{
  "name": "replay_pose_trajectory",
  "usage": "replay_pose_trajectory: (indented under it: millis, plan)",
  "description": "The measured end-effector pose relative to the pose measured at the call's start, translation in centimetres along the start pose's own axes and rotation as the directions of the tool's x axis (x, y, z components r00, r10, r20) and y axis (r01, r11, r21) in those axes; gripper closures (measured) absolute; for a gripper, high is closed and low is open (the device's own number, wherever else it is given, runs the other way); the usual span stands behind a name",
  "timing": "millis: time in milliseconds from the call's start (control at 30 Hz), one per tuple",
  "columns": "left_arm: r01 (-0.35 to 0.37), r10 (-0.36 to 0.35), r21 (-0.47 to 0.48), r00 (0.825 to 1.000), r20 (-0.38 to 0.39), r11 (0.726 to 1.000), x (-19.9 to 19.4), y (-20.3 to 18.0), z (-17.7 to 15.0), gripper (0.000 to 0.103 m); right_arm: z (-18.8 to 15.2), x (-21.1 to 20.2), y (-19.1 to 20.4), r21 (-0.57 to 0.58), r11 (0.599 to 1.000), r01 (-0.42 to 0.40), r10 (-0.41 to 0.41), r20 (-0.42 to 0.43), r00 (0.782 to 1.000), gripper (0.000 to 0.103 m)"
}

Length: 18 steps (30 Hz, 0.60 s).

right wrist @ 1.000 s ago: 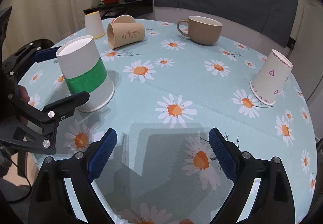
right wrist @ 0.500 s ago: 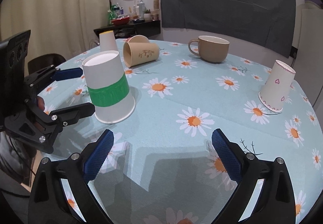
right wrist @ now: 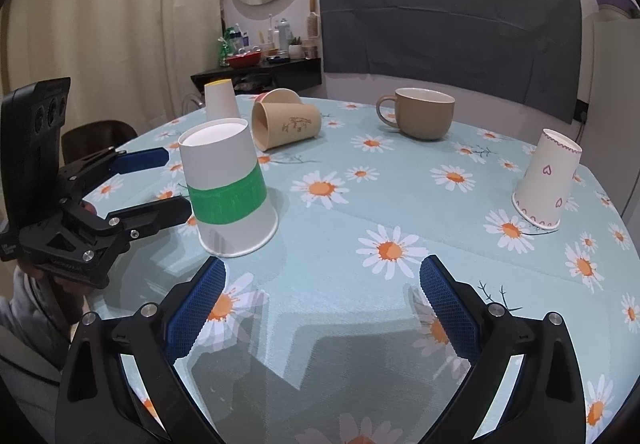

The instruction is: Flip cup upside down

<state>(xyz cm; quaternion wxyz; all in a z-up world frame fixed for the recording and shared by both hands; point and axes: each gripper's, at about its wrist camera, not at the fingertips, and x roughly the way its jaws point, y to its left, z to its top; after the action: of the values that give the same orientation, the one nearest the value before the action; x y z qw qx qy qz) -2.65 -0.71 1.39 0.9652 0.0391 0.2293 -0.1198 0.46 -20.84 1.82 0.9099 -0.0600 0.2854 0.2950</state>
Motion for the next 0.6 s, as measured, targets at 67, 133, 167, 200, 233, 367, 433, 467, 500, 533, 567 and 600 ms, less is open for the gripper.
replay_pose_trajectory:
  millis: [67,133,167,200,233,367,433,467,500,533,567,600]
  plan:
    - [-0.006,0.006,-0.004,1.0,0.004,1.0,-0.05,0.07,-0.04,0.006,-0.03,-0.02,0.02,-0.002,1.0,0.002,-0.002,0.001,1.0,0.009]
    - [0.0,0.0,-0.005,1.0,0.004,1.0,-0.08,0.12,-0.07,0.006,-0.03,0.01,0.03,-0.001,1.0,0.0,0.0,-0.003,1.0,0.009]
    - [-0.002,0.002,-0.005,1.0,0.002,1.0,-0.05,0.09,-0.07,0.006,-0.03,0.03,0.04,-0.001,1.0,-0.001,0.001,-0.006,1.0,0.009]
    - [-0.004,0.004,-0.003,1.0,-0.001,1.0,0.0,0.06,-0.07,0.006,-0.03,0.03,0.03,-0.001,1.0,-0.002,0.002,-0.007,1.0,0.009]
    - [-0.005,0.005,0.0,1.0,-0.003,1.0,0.03,0.04,-0.07,0.006,-0.07,0.01,0.04,-0.001,1.0,-0.003,0.003,-0.007,1.0,0.009]
    - [-0.007,0.007,0.006,1.0,-0.008,1.0,0.14,-0.04,-0.01,0.006,-0.08,0.0,0.04,-0.001,1.0,-0.003,0.003,-0.008,1.0,0.009]
    - [-0.012,0.012,0.006,1.0,-0.012,1.0,0.19,-0.04,-0.02,0.006,-0.09,-0.01,0.03,-0.001,1.0,-0.005,0.005,-0.007,1.0,0.009]
    - [-0.012,0.012,0.005,1.0,-0.012,1.0,0.19,0.0,-0.03,0.006,-0.08,-0.03,0.05,-0.001,1.0,-0.007,0.007,-0.007,1.0,0.009]
    - [-0.011,0.011,0.004,1.0,-0.011,1.0,0.19,-0.01,-0.02,0.006,-0.07,-0.04,0.06,0.0,1.0,-0.005,0.005,-0.008,1.0,0.009]
    - [-0.011,0.011,0.003,1.0,-0.011,1.0,0.18,-0.01,-0.03,0.006,-0.07,-0.04,0.04,0.0,1.0,-0.006,0.006,-0.007,1.0,0.009]
    - [-0.01,0.01,0.005,1.0,-0.013,1.0,0.19,-0.02,-0.03,0.006,-0.07,-0.03,0.04,-0.001,1.0,-0.009,0.009,-0.008,1.0,0.009]
    - [-0.009,0.009,0.006,1.0,-0.013,1.0,0.17,-0.02,-0.02,0.006,-0.07,-0.07,0.05,-0.001,1.0,-0.01,0.01,-0.008,1.0,0.009]
